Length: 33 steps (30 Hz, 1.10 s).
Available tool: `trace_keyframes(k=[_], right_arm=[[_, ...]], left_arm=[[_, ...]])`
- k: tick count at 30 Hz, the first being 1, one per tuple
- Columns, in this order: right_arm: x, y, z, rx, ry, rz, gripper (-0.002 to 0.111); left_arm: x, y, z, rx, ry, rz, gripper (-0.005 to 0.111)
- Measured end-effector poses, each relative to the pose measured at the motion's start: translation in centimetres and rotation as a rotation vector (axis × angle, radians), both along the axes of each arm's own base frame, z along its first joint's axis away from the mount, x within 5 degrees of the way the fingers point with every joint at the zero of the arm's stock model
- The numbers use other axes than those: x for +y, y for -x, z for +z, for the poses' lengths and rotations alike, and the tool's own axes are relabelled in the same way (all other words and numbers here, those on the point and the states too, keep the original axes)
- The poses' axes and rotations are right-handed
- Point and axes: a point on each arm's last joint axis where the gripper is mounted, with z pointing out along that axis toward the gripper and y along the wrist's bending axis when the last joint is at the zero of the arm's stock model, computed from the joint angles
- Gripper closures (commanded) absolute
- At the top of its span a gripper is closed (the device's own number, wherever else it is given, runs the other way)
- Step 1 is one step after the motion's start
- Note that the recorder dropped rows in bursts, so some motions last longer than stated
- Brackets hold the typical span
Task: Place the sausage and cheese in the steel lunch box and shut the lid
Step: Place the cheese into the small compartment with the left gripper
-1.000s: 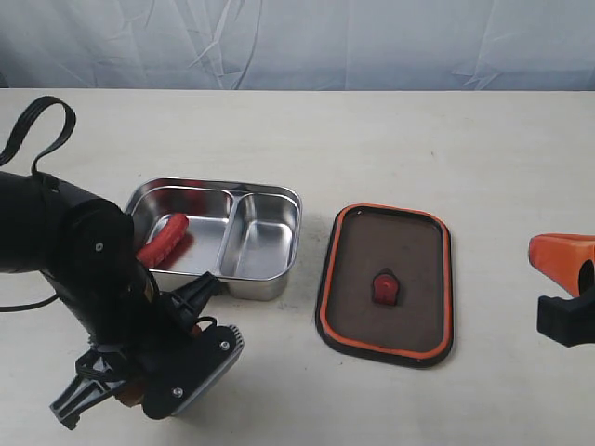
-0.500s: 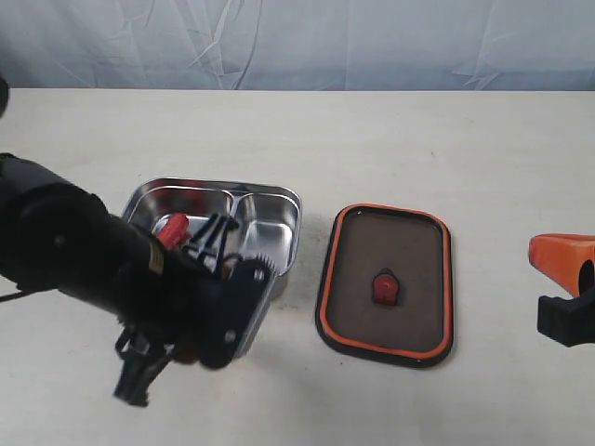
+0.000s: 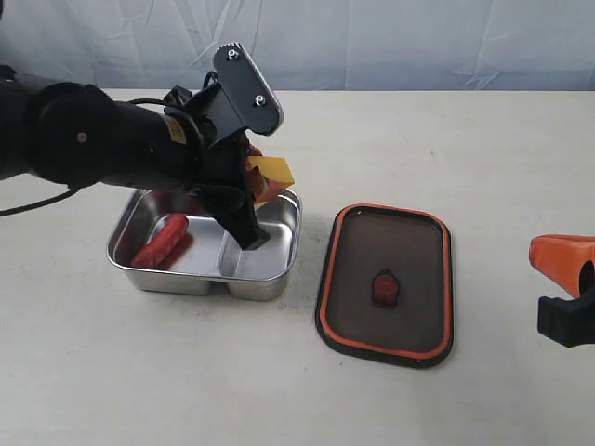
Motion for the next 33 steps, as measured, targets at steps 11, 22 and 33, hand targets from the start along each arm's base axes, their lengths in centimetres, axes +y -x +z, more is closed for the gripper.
trace_keyframes(k=[11,22,33], right_arm=[[-0.1,0.0,-0.1,0.012,0.014,-0.006,0.109],[-0.1,0.0,-0.2,0.014,0.017,-0.008,0.109],[-0.2,0.0,-0.2,0.016,0.021,-0.009,0.109]], left_arm=[[-1.9,-3.0,-4.7,0.187,-0.012,0.09,0.106],[-1.9,-3.1,-5.7,0.242,-0.03,0.103,0.081],[-1.8,-2.9,-5.8,0.292,-0.027,0.128,0.054]])
